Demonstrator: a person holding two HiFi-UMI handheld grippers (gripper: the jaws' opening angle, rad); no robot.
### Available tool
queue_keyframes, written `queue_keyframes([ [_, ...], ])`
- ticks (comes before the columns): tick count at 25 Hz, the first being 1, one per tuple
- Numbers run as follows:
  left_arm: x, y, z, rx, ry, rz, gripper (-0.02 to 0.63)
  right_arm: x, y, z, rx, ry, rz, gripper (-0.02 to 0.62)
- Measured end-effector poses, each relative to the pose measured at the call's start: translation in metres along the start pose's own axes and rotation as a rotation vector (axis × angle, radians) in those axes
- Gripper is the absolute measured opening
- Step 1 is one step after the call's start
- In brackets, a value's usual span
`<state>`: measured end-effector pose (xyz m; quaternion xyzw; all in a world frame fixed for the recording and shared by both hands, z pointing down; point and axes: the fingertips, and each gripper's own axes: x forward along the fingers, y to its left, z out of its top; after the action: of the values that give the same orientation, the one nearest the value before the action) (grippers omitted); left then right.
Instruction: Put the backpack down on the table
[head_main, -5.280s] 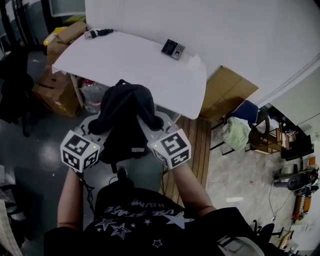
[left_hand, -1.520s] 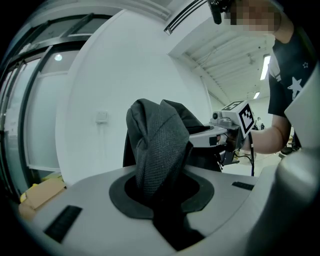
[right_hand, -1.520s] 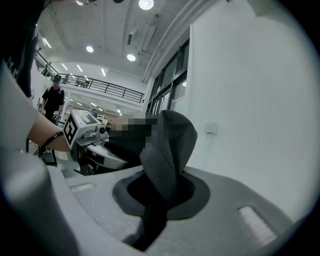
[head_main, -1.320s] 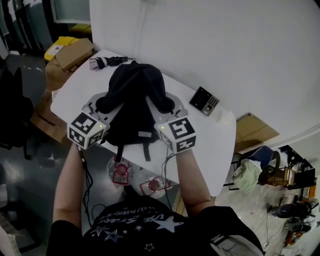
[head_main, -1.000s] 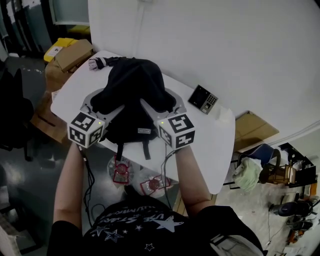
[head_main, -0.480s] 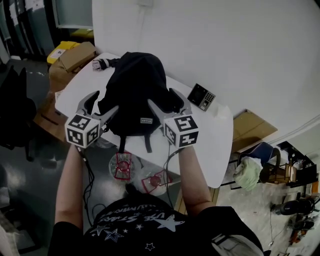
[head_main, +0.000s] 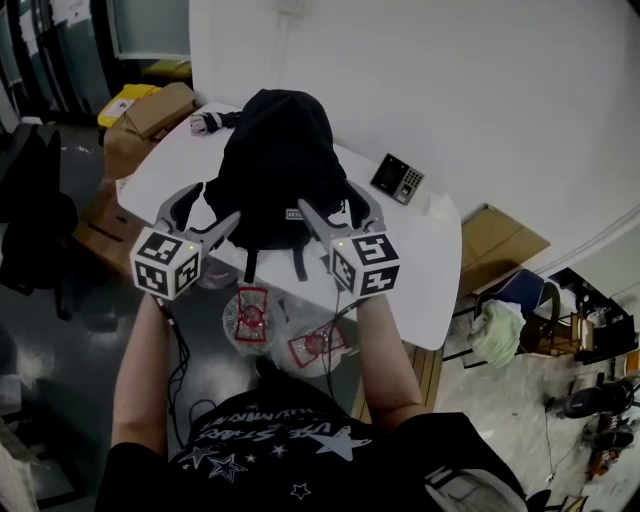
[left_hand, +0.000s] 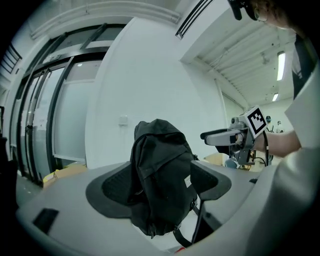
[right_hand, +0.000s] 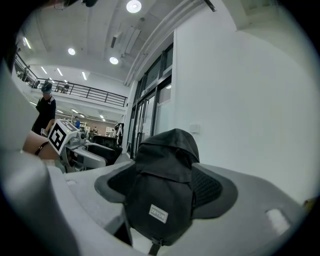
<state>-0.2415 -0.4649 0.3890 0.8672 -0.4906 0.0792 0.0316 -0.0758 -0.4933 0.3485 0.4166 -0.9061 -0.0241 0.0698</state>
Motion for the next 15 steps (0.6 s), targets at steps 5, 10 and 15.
queue_keyframes([
  [5,-0.026,-0.020,0.005,-0.020,-0.035,-0.018,0.368,-0.026,0.022,-0.005,0.007,0.020,0.003,0.342],
  [10,-0.056,-0.038,-0.010,-0.079,0.007,-0.007,0.253,-0.055,0.053,-0.007,0.035,0.007,0.043,0.337],
  [15,-0.091,-0.069,-0.025,-0.076,0.045,-0.031,0.092,-0.088,0.074,-0.010,0.063,-0.003,0.020,0.167],
])
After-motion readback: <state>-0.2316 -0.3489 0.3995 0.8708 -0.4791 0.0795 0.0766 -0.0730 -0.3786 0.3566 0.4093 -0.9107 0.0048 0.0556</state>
